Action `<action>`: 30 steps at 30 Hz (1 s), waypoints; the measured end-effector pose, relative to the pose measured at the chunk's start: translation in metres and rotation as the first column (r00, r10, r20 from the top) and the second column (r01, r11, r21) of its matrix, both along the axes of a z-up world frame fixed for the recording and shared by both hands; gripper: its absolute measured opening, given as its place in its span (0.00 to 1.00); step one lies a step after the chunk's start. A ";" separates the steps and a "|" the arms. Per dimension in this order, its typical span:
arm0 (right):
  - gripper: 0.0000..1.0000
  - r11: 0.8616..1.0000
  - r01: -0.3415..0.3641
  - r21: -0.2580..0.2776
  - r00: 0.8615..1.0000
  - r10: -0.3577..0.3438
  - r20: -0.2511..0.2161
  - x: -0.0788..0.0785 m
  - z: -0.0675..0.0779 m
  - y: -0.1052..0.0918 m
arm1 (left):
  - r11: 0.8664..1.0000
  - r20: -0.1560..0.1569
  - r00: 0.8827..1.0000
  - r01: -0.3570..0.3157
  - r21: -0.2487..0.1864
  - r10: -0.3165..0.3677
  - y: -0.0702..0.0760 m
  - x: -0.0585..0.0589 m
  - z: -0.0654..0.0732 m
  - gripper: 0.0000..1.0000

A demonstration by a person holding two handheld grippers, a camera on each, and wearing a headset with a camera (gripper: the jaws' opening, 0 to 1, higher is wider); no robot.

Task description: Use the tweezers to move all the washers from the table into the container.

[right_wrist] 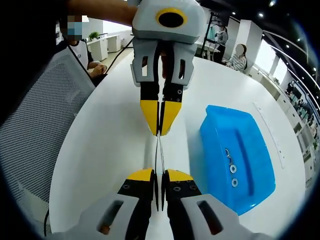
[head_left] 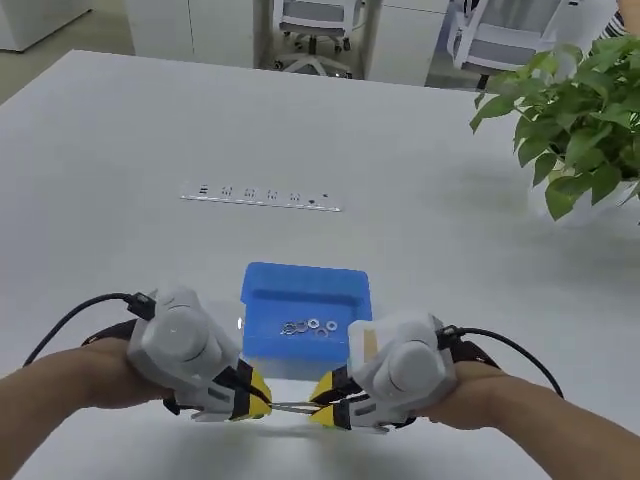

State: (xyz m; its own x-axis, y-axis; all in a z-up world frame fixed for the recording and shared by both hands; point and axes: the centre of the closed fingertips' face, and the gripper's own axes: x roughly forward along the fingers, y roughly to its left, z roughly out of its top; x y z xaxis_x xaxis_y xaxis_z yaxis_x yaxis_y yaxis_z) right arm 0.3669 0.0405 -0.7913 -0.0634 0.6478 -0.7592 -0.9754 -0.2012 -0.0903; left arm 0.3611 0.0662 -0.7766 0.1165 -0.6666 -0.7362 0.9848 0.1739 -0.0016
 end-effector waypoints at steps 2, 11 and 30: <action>0.10 1.000 -0.002 -0.002 1.000 0.002 -0.001 -0.001 -0.001 -0.001 | 1.000 -0.004 1.000 0.002 0.000 -0.002 0.000 -0.001 -0.002 0.05; 0.10 1.000 -0.003 -0.012 1.000 0.003 0.005 -0.002 -0.006 -0.001 | 1.000 -0.007 1.000 0.014 0.023 -0.014 -0.001 -0.003 -0.008 0.05; 0.11 0.999 -0.012 -0.042 1.000 0.012 0.010 -0.005 -0.015 -0.005 | 0.996 -0.006 0.999 0.040 0.075 -0.040 -0.004 -0.005 -0.022 0.05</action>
State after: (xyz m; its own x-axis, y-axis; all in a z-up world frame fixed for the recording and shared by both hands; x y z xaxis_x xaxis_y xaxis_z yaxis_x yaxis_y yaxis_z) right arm 0.3623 0.0352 -0.8067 -0.0626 0.6145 -0.7864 -0.9719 -0.2166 -0.0918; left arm 0.3561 0.0627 -0.7990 0.0876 -0.6133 -0.7850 0.9909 0.1342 0.0058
